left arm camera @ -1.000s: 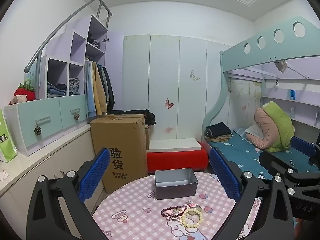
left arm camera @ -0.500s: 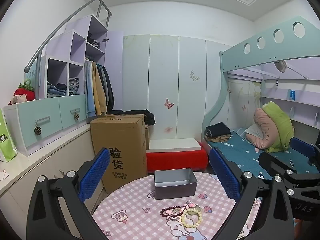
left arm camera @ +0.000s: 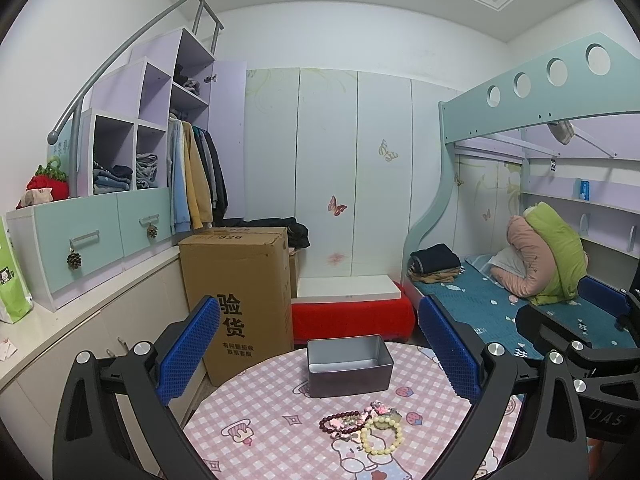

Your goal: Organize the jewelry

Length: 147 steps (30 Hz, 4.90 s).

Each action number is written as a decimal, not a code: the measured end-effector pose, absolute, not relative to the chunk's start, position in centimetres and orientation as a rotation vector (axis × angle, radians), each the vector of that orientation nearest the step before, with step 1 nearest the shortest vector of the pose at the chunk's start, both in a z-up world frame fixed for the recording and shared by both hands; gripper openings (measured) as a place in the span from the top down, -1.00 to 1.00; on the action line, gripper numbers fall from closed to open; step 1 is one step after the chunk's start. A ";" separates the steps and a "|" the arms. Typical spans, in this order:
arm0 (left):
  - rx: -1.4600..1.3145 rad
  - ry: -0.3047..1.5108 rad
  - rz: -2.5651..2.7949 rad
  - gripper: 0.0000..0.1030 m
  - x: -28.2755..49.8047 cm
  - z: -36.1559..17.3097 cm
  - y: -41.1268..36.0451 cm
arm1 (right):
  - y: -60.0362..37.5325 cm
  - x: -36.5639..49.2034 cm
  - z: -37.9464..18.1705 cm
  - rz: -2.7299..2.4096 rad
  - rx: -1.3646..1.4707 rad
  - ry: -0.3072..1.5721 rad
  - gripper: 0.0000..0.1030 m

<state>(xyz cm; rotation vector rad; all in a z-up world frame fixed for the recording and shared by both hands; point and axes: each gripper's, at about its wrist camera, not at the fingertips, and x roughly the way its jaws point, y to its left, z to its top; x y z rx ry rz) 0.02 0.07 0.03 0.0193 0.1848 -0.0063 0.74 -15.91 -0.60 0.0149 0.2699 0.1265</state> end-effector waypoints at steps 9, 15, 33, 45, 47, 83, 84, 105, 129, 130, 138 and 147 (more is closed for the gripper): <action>0.024 0.181 -0.006 -0.87 -0.4 0.2 -0.2 | -16.0 0.7 -0.6 0.127 0.016 0.270 -0.86; 0.023 0.186 -0.005 -0.87 -0.1 -0.3 -0.4 | -16.0 0.7 -0.5 0.128 0.018 0.272 -0.86; 0.024 0.191 -0.007 -0.87 0.2 -0.7 -0.6 | -15.9 1.1 -0.8 0.128 0.020 0.276 -0.86; 0.027 0.195 -0.009 -0.87 0.3 -0.8 -0.7 | -15.9 1.1 -0.9 0.129 0.022 0.278 -0.86; 0.027 0.196 -0.009 -0.87 0.4 -0.8 -0.7 | -16.0 1.1 -0.8 0.129 0.023 0.279 -0.86; 0.034 0.857 0.025 -0.87 14.2 -19.1 4.5 | -14.6 15.1 -19.0 0.085 -0.003 0.849 -0.86; 0.037 0.862 0.025 -0.87 14.4 -19.4 4.5 | -14.6 15.5 -19.3 0.091 -0.003 0.858 -0.86; 0.078 0.972 0.010 -0.87 20.7 -23.1 3.5 | -14.4 18.1 -23.1 0.185 -0.017 0.967 0.45; 0.110 0.962 -0.167 0.88 19.6 -22.9 2.5 | -15.9 17.0 -23.0 0.205 0.070 0.945 0.46; 0.093 0.957 -0.172 0.88 19.5 -22.9 2.7 | -16.0 16.9 -23.1 0.205 0.074 0.943 0.46; 0.002 0.889 -0.233 0.88 17.9 -20.5 3.5 | -16.6 16.1 -21.5 0.212 0.094 0.895 0.63; -0.073 0.809 -0.368 0.88 15.4 -17.0 3.0 | -16.3 15.7 -20.4 0.195 0.067 0.868 0.65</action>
